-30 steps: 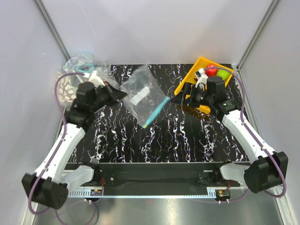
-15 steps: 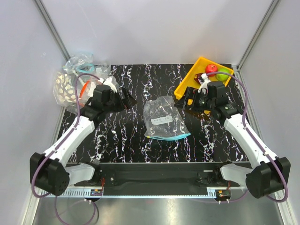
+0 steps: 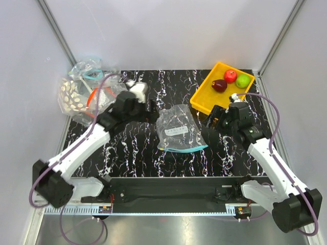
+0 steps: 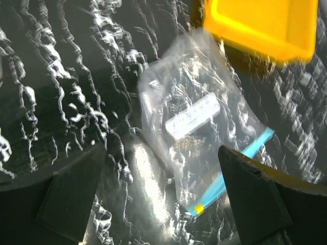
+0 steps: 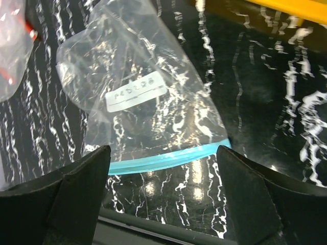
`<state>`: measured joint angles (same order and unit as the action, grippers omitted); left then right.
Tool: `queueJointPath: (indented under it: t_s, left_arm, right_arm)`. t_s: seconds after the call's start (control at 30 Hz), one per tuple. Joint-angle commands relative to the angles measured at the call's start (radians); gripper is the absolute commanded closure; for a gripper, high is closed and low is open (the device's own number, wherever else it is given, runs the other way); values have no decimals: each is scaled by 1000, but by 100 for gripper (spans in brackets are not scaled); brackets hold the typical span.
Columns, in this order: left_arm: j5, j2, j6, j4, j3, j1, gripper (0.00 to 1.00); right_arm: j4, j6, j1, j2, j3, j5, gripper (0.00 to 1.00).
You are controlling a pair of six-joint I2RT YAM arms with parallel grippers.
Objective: Place the food in the zip-top bag and seal the zipper
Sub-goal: Place the zipper food storage bag at the center of the board, then pick up the zipper food storage bag at the center of the board.
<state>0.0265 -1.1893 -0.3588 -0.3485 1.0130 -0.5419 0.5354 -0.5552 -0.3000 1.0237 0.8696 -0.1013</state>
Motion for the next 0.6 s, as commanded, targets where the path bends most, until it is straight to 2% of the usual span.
queueJointPath:
  t_s: [0.0,0.03,0.17,0.23,0.27,0.4,0.57]
  left_arm:
    - [-22,-133,234,-151,235,-177,1]
    - [-22,-163,262,-221,271,-208,1]
    - [-17,-314,378,-303,387,-366,4]
    - [-22,-367,441,-338,426,-407,7]
    - [-78,-433,478,-360,444,-440,9]
    - [-113,-570,501,-451,506,-464,25]
    - [-74,-576,466,-434,441,-463,29]
  right_arm:
    - [29,-69,2,-92,-12,165,11]
    - [34,-80,4,-109,-14,207,13]
    - [76,-121,2,-162,-6,265,18]
    - [95,-121,2,-165,5,300,18]
    - [107,-126,4,-175,9,308,19]
    - [117,-137,4,-220,8,325,21]
    - [113,-135,2,-273,0,330,24]
